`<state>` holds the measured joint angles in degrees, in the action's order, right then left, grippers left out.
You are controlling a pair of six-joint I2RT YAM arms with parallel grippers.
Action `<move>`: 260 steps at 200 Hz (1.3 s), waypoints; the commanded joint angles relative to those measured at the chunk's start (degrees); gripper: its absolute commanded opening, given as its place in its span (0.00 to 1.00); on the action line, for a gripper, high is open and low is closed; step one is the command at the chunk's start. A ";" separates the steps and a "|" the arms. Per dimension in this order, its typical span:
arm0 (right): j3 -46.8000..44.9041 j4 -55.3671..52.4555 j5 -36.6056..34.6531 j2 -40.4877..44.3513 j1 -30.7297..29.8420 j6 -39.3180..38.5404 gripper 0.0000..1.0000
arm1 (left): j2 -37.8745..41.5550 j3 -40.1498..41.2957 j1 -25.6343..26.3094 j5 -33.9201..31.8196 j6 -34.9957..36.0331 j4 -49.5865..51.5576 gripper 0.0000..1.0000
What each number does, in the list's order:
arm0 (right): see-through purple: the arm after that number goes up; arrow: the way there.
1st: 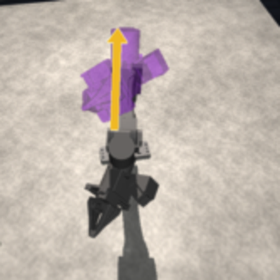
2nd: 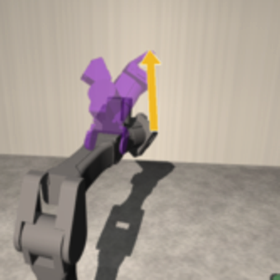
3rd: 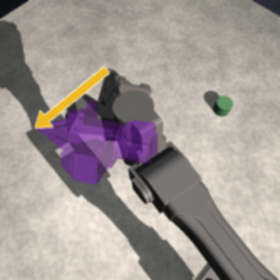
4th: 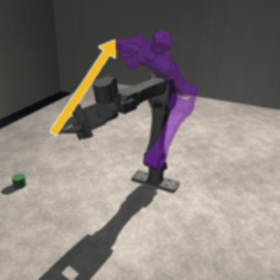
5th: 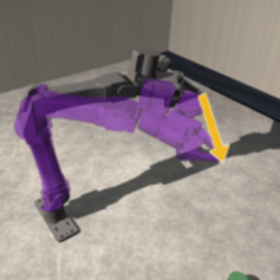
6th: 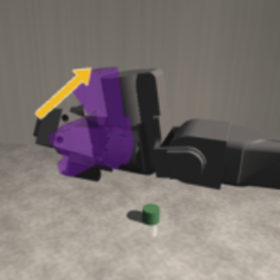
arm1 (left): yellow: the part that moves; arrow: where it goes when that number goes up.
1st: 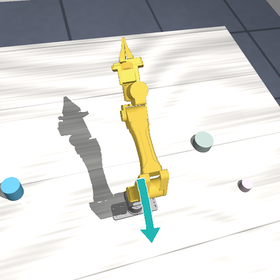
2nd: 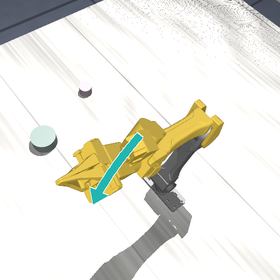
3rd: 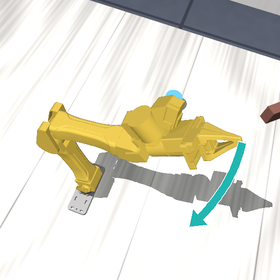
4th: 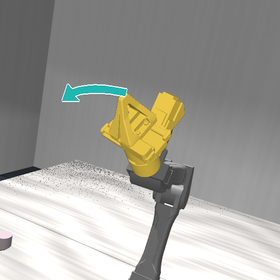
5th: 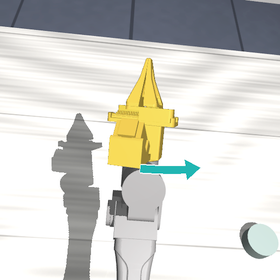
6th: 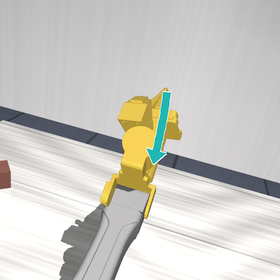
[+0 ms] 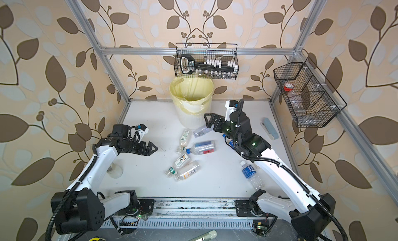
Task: Throw the plastic bottles in the bin
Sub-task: Throw the plastic bottle into the trash bin, then pick up the plastic bottle from the center of the table.
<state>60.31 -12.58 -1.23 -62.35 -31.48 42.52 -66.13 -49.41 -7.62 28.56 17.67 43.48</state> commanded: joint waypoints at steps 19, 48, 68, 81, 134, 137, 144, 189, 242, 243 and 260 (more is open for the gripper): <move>-5.98 1.38 -1.10 3.40 -0.26 2.73 1.00 | 1.35 -1.43 -0.66 2.09 1.18 1.09 0.99; -9.58 0.64 -1.53 5.62 -0.88 3.81 1.00 | 1.00 -1.56 -0.66 3.07 1.48 1.42 0.99; -12.36 0.45 -2.05 7.42 -1.06 4.85 1.00 | 1.08 -1.79 -0.63 3.73 1.56 1.69 0.99; -14.68 0.99 -2.52 8.66 -1.16 6.21 1.00 | 1.24 -2.00 -0.64 4.20 1.79 1.91 0.99; -17.57 0.40 -2.90 9.26 -1.61 8.27 1.00 | 1.00 -4.00 -0.34 6.80 3.67 4.60 0.99; -17.67 0.37 -2.97 9.15 -1.67 8.35 1.00 | 0.97 -4.09 -0.28 6.90 3.88 4.79 0.99; -17.97 0.32 -2.90 9.05 -1.70 8.54 1.00 | 0.87 -4.29 -0.04 7.10 4.43 5.23 0.99; -19.74 0.21 -3.05 8.97 -1.95 9.23 1.00 | 0.15 -6.01 5.61 4.73 6.85 8.16 0.99; -20.86 0.14 -3.46 9.24 -1.98 9.30 1.00 | -1.35 -7.43 17.18 -1.06 7.11 9.57 0.99; -20.90 0.16 -3.48 9.25 -1.99 9.32 1.00 | -1.40 -7.49 17.32 -1.10 7.11 9.59 0.99; -21.18 0.10 -3.49 9.25 -1.96 9.30 1.00 | -2.41 -8.19 19.66 -2.45 7.01 9.85 0.99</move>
<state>40.10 -12.49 -3.51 -53.32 -33.17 51.22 -67.51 -54.78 9.69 28.47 23.53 51.35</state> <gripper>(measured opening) 0.999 0.989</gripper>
